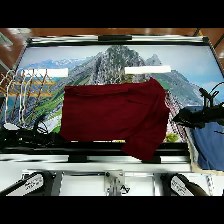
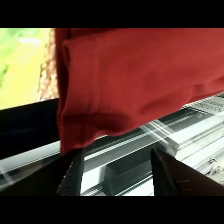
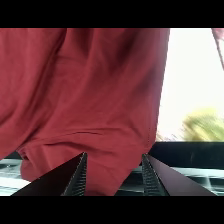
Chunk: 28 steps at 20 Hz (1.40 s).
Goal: Fold the shirts.
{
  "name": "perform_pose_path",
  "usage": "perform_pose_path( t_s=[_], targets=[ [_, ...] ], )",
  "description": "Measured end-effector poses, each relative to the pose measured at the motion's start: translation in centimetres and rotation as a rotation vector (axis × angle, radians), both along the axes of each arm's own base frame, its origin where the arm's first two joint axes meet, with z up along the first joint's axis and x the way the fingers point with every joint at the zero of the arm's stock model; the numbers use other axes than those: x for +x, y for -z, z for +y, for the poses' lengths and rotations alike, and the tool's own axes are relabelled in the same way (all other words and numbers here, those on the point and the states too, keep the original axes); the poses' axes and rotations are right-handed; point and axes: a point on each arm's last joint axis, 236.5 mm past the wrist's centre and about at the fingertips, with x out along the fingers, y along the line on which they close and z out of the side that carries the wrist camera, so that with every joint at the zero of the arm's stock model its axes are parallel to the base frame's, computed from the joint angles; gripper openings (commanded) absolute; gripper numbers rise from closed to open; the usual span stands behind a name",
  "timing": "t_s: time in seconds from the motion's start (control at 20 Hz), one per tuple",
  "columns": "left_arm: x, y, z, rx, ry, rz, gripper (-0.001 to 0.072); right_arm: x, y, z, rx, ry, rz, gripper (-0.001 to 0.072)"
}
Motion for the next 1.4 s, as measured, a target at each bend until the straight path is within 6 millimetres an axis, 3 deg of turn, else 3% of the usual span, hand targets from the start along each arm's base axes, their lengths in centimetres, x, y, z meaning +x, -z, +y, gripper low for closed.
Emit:
perform_pose_path(
  t_s=[0.15,0.3,0.35,0.45,0.6,1.15,1.2,1.25,1.4],
  targets=[
    [0.4,0.1,0.7,0.013,0.003,-0.018,0.0454,0.1,-0.1,0.1,0.007,0.005,-0.001,0.0469],
    [0.9,-0.3,2.4,0.036,-0.004,-0.038,0.0460,0.2,-0.2,0.3,0.016,0.007,-0.004,0.0469],
    [0.7,-0.6,2.7,0.027,-0.004,-0.034,0.0492,0.2,-0.2,0.3,0.017,0.008,-0.005,0.0469],
    [0.3,-1.1,3.1,0.006,-0.011,-0.024,0.0531,0.2,-0.2,0.4,0.019,0.008,-0.005,0.0469],
    [0.6,-1.4,3.4,-0.013,-0.033,-0.033,0.0531,0.2,-0.2,0.4,0.021,0.009,-0.006,0.0469],
    [2.1,-0.3,0.7,-0.086,-0.005,-0.040,0.0530,0.3,-0.3,0.6,0.032,0.012,-0.010,0.0469],
    [2.1,-0.2,0.4,-0.084,0.011,-0.040,0.0512,0.3,-0.4,0.7,0.034,0.012,-0.011,0.0469],
    [2.1,0.0,-0.1,-0.085,0.025,-0.037,0.0395,0.4,-0.4,0.7,0.035,0.012,-0.012,0.0469],
    [1.8,1.0,-1.1,-0.072,0.072,-0.020,0.0156,0.4,-0.4,0.7,0.038,0.013,-0.013,0.0469]
  ],
)
